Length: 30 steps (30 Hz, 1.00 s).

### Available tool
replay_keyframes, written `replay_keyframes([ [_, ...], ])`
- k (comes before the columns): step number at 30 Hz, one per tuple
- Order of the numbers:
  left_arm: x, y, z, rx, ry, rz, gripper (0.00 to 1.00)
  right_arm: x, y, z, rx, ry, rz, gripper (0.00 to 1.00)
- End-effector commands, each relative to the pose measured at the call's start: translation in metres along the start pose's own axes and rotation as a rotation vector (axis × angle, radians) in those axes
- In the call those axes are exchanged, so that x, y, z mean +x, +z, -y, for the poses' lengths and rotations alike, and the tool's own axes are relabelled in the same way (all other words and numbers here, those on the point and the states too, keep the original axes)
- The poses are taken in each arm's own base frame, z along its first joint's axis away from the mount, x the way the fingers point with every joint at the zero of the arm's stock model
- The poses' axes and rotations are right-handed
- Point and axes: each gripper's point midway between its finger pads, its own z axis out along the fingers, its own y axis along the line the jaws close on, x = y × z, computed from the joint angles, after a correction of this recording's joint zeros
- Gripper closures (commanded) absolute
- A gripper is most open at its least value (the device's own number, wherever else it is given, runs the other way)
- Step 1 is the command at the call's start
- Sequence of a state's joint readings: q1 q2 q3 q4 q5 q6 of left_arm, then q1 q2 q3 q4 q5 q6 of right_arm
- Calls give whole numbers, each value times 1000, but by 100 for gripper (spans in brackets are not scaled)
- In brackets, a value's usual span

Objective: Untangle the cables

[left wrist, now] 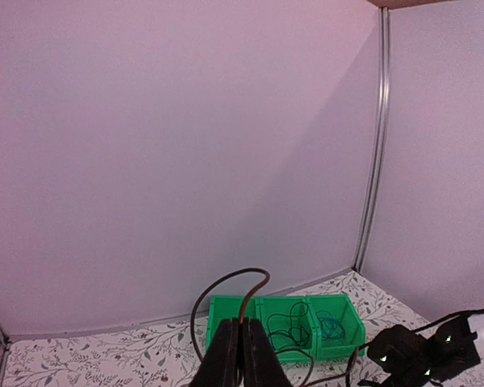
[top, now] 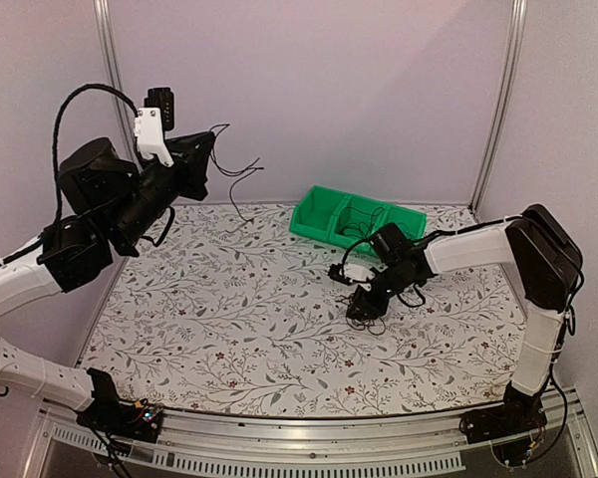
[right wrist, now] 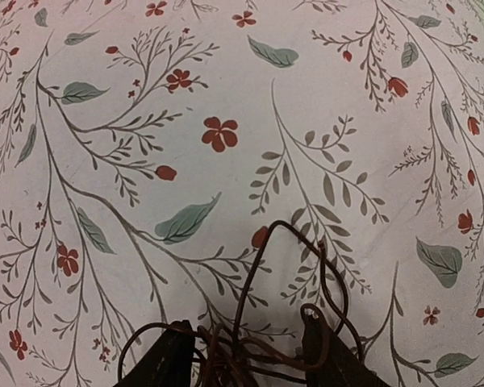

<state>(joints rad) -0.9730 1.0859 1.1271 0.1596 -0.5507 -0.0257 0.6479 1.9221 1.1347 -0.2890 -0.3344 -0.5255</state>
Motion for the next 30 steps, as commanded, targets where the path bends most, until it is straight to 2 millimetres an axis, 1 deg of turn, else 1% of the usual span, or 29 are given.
replay_keyframes([
  [1,39,14,6,4,49,-72,100,-35,-57,11,27,-31,108,46],
  [3,55,21,11,10,60,-100,100,-53,-89,15,23,-33,185,41],
  [5,67,28,13,10,68,-124,100,-65,-117,23,15,4,245,31],
  [7,78,35,17,21,68,-141,100,-68,-143,29,-16,47,287,28],
  [10,94,49,14,16,59,-175,100,-66,-175,46,-15,100,341,27],
  [12,108,61,12,17,45,-202,100,-58,-188,55,0,146,359,26],
  [13,111,66,12,23,39,-206,100,-54,-195,58,14,158,371,25],
  [16,123,85,13,30,42,-213,100,-33,-205,62,40,207,399,24],
  [18,130,100,14,31,54,-217,100,-22,-215,55,51,214,437,24],
  [19,136,108,13,29,61,-220,100,-15,-213,50,50,221,442,24],
  [20,141,116,12,22,67,-223,100,-10,-215,43,56,213,457,24],
  [21,145,125,12,26,72,-224,100,-6,-212,37,50,211,469,24],
  [23,152,144,12,23,79,-220,100,4,-207,25,36,213,505,21],
  [24,159,153,10,22,83,-224,100,7,-207,17,27,207,521,20],
  [25,165,164,8,19,86,-228,100,11,-206,15,40,194,522,19],
  [27,178,184,6,14,93,-236,100,14,-209,19,86,176,518,18],
  [29,189,204,5,16,98,-238,100,15,-208,21,89,183,515,18],
  [30,202,215,5,13,106,-248,100,17,-206,23,87,186,509,18],
])
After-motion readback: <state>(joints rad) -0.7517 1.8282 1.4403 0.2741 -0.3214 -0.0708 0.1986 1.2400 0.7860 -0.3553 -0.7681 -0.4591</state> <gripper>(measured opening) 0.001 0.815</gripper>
